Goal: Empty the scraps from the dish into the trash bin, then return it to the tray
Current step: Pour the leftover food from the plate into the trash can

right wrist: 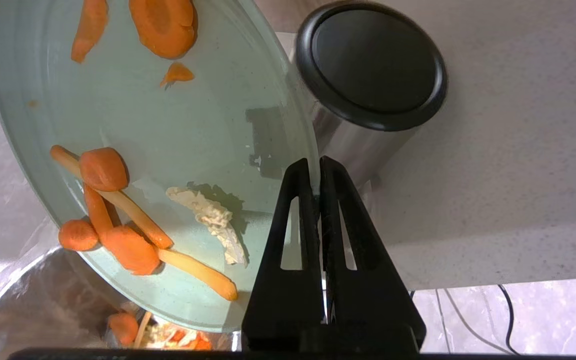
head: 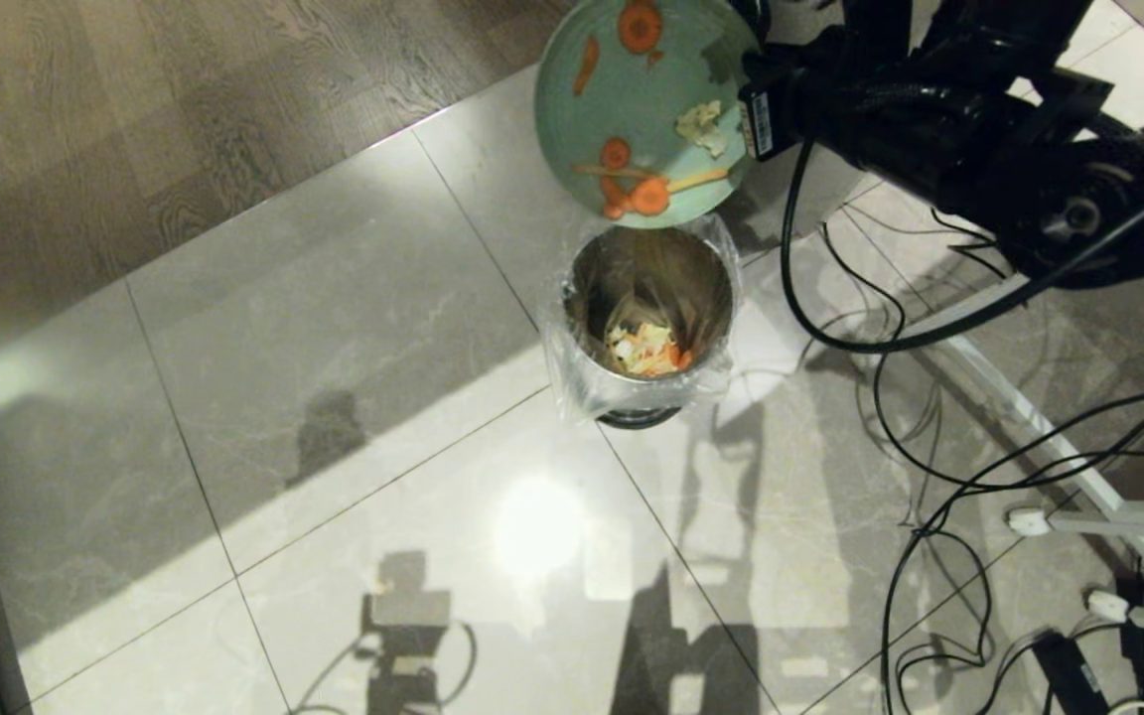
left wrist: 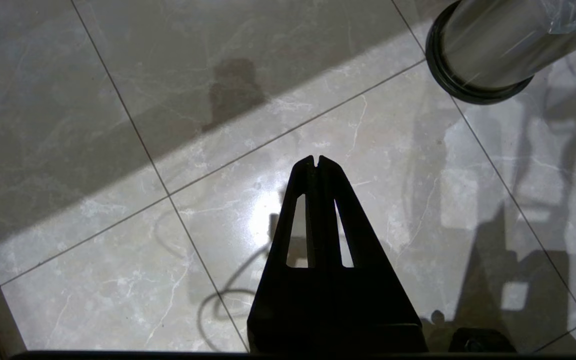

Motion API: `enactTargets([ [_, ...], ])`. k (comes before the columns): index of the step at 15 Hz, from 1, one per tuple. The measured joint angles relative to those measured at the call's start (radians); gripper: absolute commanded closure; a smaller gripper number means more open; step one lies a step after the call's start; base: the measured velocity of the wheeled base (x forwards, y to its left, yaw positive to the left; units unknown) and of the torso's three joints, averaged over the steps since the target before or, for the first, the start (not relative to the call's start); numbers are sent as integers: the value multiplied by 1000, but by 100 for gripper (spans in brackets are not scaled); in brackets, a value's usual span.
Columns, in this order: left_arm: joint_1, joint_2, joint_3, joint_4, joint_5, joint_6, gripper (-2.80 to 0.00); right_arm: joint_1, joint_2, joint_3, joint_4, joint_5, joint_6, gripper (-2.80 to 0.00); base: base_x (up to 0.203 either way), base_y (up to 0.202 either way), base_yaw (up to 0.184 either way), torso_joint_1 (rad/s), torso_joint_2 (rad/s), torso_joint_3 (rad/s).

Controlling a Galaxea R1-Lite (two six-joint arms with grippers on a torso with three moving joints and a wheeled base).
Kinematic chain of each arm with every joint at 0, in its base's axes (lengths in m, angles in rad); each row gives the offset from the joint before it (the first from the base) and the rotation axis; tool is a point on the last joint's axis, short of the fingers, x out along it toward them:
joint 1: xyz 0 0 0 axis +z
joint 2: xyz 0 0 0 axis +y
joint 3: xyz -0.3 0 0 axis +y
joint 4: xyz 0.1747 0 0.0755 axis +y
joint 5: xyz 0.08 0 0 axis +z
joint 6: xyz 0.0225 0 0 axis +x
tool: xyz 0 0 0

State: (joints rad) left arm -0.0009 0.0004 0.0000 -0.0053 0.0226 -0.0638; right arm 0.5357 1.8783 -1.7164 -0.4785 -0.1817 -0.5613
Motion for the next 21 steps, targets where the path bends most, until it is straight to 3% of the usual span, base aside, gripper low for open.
enactTargets([
  [8,0,0,0,0,0,0,0,1,-18,118,-129,15,-94,0,0,0,0,0,0,0],
  [18,0,0,0,0,0,0,0,-56,-19,179,-293,199,-268,0,0,0,0,0,0,0],
  [21,0,0,0,0,0,0,0,-62,-17,189,-330,217,-289,0,0,0,0,0,0,0],
])
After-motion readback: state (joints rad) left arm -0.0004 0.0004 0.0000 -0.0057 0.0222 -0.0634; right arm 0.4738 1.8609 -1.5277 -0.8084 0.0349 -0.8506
